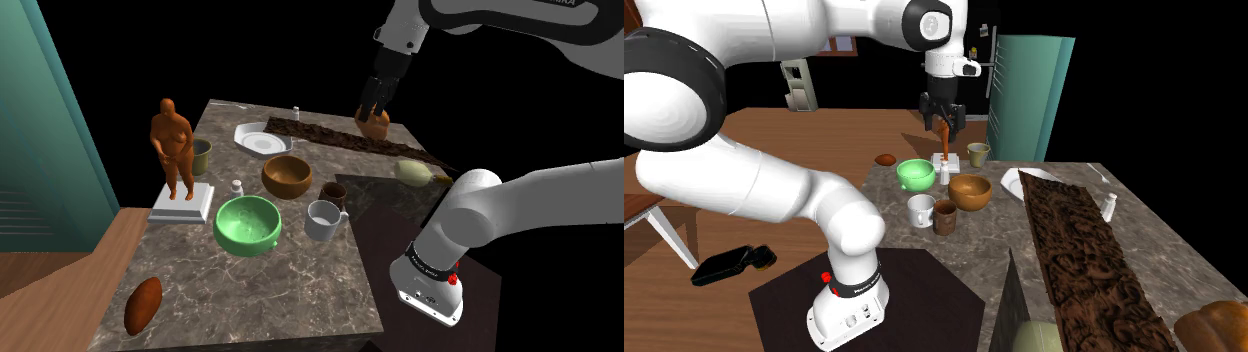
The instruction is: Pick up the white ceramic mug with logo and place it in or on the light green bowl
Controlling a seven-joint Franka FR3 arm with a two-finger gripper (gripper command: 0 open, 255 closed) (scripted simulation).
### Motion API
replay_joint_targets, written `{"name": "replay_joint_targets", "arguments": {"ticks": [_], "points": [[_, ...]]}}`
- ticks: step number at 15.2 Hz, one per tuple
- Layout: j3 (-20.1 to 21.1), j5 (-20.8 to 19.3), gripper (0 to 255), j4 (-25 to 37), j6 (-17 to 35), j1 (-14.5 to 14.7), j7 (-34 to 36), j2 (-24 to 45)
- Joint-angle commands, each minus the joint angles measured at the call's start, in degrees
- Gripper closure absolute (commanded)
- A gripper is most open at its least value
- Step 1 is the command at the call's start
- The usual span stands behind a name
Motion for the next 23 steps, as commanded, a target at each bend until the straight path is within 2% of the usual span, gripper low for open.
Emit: {"name": "replay_joint_targets", "arguments": {"ticks": [1, 7, 13, 18, 23], "points": [[0.0, 0.0, 0, 0.0, 0.0, 0.0, 0.0, 0.0], [5.6, 2.02, 0, -9.42, 9.16, 1.72, 4.59, 0.38], [11.65, 4.35, 0, -16.61, 19.45, 3.85, 9.47, 4.3], [17.07, 5.98, 0, -20.58, 29.13, 5.39, 13.97, 10.87], [22.88, 6.07, 0, -22.42, 39.67, 5.83, 19.4, 20.65]]}}
